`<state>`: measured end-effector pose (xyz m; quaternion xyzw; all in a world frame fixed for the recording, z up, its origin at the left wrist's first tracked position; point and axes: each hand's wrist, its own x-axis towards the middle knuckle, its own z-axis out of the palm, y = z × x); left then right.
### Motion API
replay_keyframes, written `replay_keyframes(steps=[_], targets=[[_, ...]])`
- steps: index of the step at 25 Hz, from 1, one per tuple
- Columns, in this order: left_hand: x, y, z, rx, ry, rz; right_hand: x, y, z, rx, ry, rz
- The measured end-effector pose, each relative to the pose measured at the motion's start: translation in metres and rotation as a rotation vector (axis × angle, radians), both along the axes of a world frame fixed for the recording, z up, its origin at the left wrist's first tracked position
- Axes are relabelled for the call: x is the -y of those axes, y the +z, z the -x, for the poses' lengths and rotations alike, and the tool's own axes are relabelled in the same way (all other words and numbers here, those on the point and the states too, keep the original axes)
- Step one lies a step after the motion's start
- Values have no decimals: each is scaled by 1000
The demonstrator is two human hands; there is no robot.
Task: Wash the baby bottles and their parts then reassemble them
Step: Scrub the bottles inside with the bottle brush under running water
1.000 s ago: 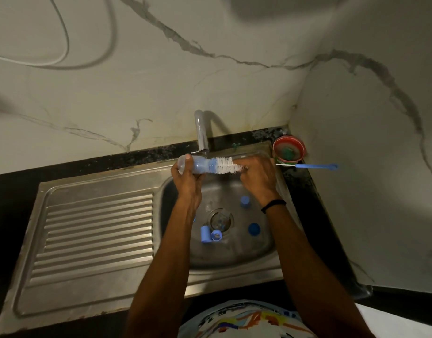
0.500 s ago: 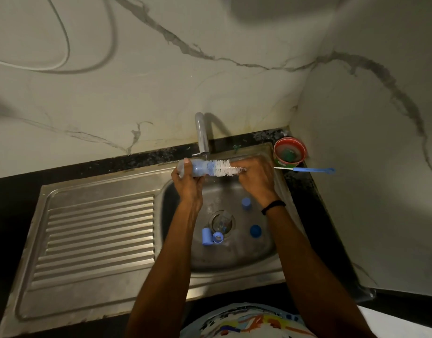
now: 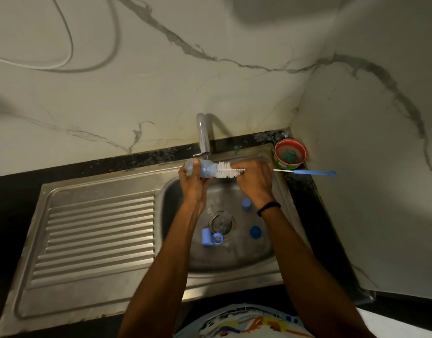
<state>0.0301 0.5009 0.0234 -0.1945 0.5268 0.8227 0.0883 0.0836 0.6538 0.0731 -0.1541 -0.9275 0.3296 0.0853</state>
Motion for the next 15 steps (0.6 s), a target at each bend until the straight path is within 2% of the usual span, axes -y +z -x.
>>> replay_keyframes(steps=[6,15], targets=[[3,-2,1,-4,4,-17,-1,2,0,-28,3,-20],[4,-1,0,-26,21,19,3,5,-1,31,-5,-53]])
